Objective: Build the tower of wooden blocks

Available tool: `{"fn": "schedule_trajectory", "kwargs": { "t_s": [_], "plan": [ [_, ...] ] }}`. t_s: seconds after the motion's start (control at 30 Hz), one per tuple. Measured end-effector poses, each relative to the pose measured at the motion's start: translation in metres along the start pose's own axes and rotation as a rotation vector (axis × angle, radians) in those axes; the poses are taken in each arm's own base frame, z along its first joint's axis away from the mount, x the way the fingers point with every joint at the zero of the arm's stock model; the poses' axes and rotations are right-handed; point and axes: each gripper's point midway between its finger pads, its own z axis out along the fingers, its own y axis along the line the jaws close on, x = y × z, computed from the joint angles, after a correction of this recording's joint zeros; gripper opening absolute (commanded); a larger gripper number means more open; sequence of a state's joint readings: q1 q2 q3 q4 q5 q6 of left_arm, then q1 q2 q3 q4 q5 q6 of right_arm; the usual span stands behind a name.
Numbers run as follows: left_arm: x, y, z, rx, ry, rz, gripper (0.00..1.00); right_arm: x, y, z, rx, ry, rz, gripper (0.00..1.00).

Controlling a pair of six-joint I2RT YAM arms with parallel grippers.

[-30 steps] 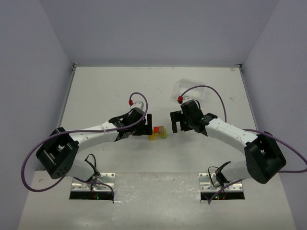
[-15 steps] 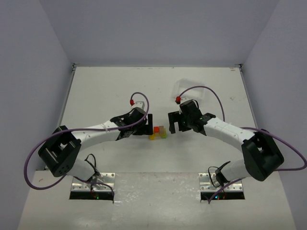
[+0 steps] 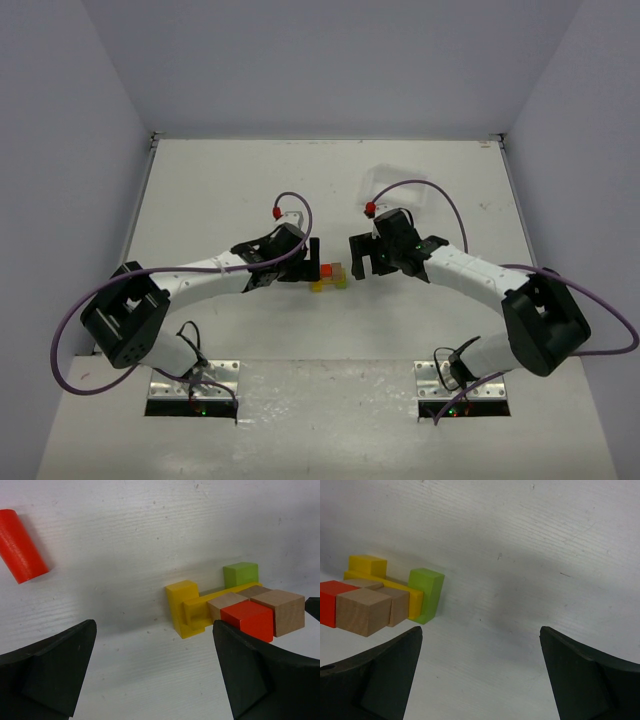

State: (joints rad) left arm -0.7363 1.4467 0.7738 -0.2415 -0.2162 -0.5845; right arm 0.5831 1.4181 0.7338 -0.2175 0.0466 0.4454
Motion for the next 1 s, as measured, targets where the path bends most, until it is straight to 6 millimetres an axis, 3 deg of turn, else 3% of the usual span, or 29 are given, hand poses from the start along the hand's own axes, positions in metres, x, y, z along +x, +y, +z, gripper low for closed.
{"fn": "schedule_trajectory", "kwargs": {
  "t_s": [1.0],
  "plan": [
    [0.0024,-0.0031,-0.0008,0.009,0.005,0.008,1.0,0.0086,0.0032,0.007,-0.022,0.038,0.0,0.99]
  ]
}}
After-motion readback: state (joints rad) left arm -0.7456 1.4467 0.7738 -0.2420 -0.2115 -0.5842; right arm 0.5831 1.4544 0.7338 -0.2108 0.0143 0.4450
